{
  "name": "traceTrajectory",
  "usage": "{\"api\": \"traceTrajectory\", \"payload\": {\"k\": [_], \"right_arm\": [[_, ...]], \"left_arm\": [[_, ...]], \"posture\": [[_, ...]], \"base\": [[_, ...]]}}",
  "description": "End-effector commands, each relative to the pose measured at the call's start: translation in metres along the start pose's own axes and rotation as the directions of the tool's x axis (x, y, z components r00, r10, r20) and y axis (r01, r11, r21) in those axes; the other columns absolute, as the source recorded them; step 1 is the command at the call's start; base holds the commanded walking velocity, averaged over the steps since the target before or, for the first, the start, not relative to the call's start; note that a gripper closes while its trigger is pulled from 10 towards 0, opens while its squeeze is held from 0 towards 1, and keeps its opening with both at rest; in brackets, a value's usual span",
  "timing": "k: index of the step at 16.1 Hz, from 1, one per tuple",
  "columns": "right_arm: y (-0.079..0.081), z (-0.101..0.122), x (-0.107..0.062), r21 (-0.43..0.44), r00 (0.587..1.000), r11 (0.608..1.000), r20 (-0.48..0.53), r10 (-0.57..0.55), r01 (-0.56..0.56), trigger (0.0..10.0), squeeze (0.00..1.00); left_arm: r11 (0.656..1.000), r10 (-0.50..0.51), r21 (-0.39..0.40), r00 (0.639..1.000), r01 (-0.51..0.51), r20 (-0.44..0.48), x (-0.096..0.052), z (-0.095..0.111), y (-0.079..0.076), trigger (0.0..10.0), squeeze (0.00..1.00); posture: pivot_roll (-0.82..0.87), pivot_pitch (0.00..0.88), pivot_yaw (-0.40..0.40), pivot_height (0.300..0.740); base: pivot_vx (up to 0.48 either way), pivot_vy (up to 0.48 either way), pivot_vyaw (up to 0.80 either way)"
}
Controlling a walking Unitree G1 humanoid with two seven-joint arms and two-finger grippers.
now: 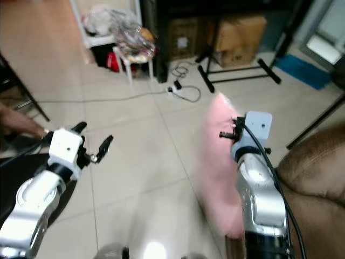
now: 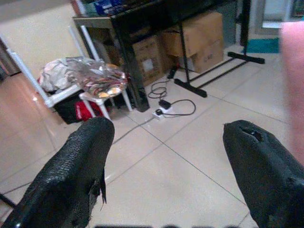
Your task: Move the pillow to the sofa from floor
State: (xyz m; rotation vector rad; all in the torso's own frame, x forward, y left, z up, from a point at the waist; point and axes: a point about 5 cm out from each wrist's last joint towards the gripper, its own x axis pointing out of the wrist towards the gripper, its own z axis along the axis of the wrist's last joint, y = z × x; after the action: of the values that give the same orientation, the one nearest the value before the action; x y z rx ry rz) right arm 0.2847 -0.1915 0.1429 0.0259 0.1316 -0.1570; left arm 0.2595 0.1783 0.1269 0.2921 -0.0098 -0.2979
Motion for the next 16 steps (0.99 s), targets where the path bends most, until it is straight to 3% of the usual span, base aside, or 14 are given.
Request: {"api": "traceTrajectory", "payload": {"k": [1, 6, 9, 11, 16], "right_arm": [[0.005, 0.013, -0.003, 0.013, 0.997, 0.999, 0.069, 0.029, -0.029, 10.0, 0.00], [0.007, 0.015, -0.004, 0.024, 0.996, 0.999, 0.077, 0.035, -0.037, 10.0, 0.00], [0.011, 0.014, -0.004, 0.086, 0.996, 0.995, 0.070, 0.051, -0.057, 10.0, 0.00], [0.014, 0.008, -0.007, 0.147, 0.997, 0.987, 0.052, 0.055, -0.062, 10.0, 0.00], [0.026, 0.011, -0.008, 0.195, 0.994, 0.976, 0.077, 0.078, -0.092, 10.0, 0.00]], "left_arm": [[1.000, -0.014, -0.001, 1.000, 0.014, -0.003, 0.000, 0.000, -0.001, 10.0, 0.00], [1.000, -0.003, -0.014, 1.000, 0.003, -0.013, 0.001, 0.001, 0.000, 10.0, 0.00], [0.999, 0.021, 0.033, 1.000, -0.021, 0.010, 0.002, 0.002, 0.003, 10.0, 0.00], [1.000, 0.023, 0.012, 1.000, -0.024, 0.013, 0.003, 0.002, 0.003, 10.0, 0.00], [0.999, 0.038, 0.004, 0.999, -0.038, 0.017, 0.005, 0.004, 0.001, 10.0, 0.00]], "posture": [[0.02, 0.000, -0.034, 0.740], [0.02, 0.000, -0.027, 0.740], [0.02, 0.000, -0.028, 0.740], [0.02, 0.000, -0.028, 0.740], [0.04, 0.000, -0.033, 0.740]], "base": [[0.000, 0.000, 0.00], [0.000, 0.000, 0.00], [0.000, 0.000, 0.00], [0.000, 0.000, -0.79], [0.000, 0.000, -0.79]]}}
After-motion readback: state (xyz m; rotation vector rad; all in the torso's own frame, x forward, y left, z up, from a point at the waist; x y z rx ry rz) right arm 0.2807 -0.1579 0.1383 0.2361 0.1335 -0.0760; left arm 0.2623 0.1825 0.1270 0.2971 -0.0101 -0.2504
